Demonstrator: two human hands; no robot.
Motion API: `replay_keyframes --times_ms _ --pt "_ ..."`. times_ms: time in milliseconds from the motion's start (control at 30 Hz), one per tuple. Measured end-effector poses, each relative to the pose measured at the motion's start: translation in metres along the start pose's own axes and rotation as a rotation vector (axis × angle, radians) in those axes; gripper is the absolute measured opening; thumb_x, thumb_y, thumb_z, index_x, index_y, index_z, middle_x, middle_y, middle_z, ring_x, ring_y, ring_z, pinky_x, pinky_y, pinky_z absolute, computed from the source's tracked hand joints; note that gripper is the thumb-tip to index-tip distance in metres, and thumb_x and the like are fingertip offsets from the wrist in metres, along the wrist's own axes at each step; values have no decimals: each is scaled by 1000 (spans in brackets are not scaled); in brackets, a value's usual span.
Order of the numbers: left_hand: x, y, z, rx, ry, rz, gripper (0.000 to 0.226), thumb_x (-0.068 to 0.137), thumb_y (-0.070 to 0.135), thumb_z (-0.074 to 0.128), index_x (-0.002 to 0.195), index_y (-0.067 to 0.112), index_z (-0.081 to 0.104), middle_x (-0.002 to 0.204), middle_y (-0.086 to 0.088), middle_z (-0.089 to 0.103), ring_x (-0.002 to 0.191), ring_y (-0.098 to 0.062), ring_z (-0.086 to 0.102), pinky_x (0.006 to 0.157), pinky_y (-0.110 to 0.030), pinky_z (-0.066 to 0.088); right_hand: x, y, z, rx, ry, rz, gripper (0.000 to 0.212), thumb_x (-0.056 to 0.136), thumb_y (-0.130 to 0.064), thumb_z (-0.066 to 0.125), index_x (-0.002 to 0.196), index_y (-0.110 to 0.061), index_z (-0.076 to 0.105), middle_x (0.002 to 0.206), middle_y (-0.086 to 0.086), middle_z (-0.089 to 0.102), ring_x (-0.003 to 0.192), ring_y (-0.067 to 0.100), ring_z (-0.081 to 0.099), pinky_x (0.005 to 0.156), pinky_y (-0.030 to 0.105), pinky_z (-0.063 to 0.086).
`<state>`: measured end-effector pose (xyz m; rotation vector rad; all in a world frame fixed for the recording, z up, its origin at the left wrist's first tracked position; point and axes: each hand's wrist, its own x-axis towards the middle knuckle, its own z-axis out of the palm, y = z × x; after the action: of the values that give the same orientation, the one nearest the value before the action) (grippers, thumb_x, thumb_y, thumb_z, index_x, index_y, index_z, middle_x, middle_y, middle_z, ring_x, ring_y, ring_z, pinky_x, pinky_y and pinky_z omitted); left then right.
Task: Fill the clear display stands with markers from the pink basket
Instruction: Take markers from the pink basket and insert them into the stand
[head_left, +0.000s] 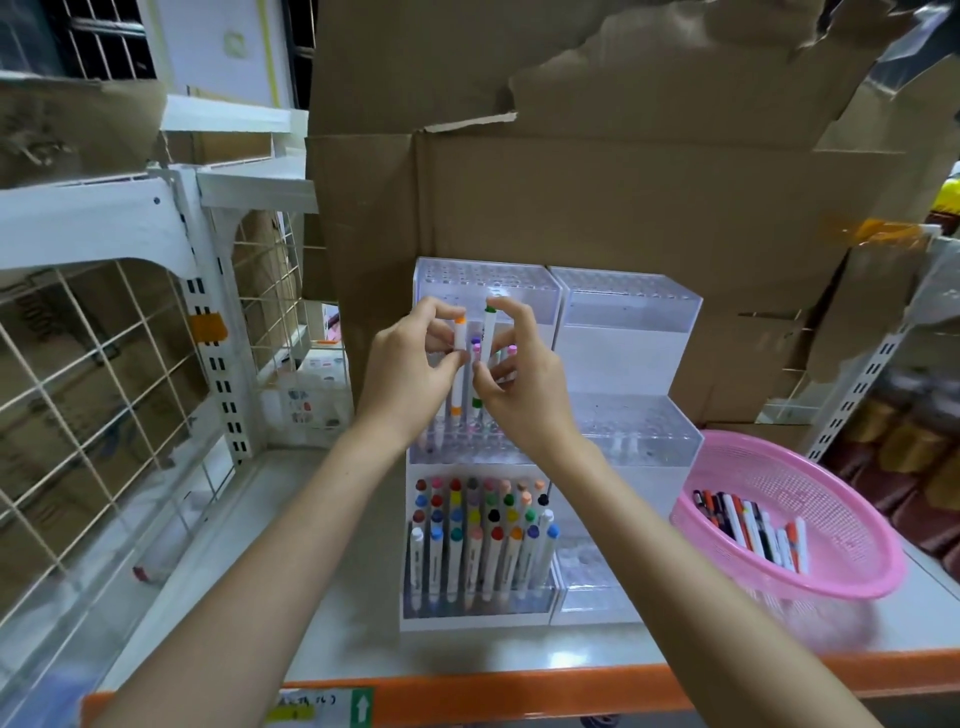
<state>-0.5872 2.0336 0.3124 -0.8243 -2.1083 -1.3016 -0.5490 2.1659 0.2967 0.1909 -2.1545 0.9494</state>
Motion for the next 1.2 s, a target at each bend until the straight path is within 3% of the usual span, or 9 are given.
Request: replay_keyframes --times_ms 167,500,600,767,933,1200 --pt "5 5 -4 -4 21 -31 16 84 13 71 97 16 62 77 4 65 72 -5 63 68 -15 51 0 -1 0 -4 -6 3 57 86 0 63 132 -25 41 80 -6 53 59 11 59 58 29 55" --pt "0 4 -4 43 -34 25 15 82 11 71 95 12 64 79 6 65 75 -8 62 69 -14 49 -3 -1 2 2 7 -22 58 84 1 65 133 -22 44 81 -4 53 63 11 60 56 19 53" --pt "-3 3 -4 68 -39 46 16 82 10 72 96 11 65 81 6 63 76 -8 61 68 -10 45 -4 0 3 -2 7 -12 60 84 0 65 133 -25 43 83 -3 54 61 12 60 57 22 54" --pt "-7 -4 -1 102 -60 100 16 78 7 75 91 7 65 94 -4 69 88 -15 64 75 -22 50 -5 2 2 -5 -5 5 60 84 0 66 133 -24 42 84 -9 52 60 11 60 59 23 56" --pt "-12 -6 1 167 -78 160 18 74 3 77 87 4 65 90 -8 66 85 -17 61 72 -13 39 -7 1 -1 -32 -11 -4 59 85 -2 67 134 -23 42 85 -6 54 64 8 62 61 18 55" --pt "-13 -5 1 327 -43 235 24 69 5 80 88 3 66 92 -8 60 90 -22 53 78 -25 39 -9 0 -3 -26 -18 8 58 85 -3 68 133 -22 43 84 -11 51 68 12 63 65 25 58"
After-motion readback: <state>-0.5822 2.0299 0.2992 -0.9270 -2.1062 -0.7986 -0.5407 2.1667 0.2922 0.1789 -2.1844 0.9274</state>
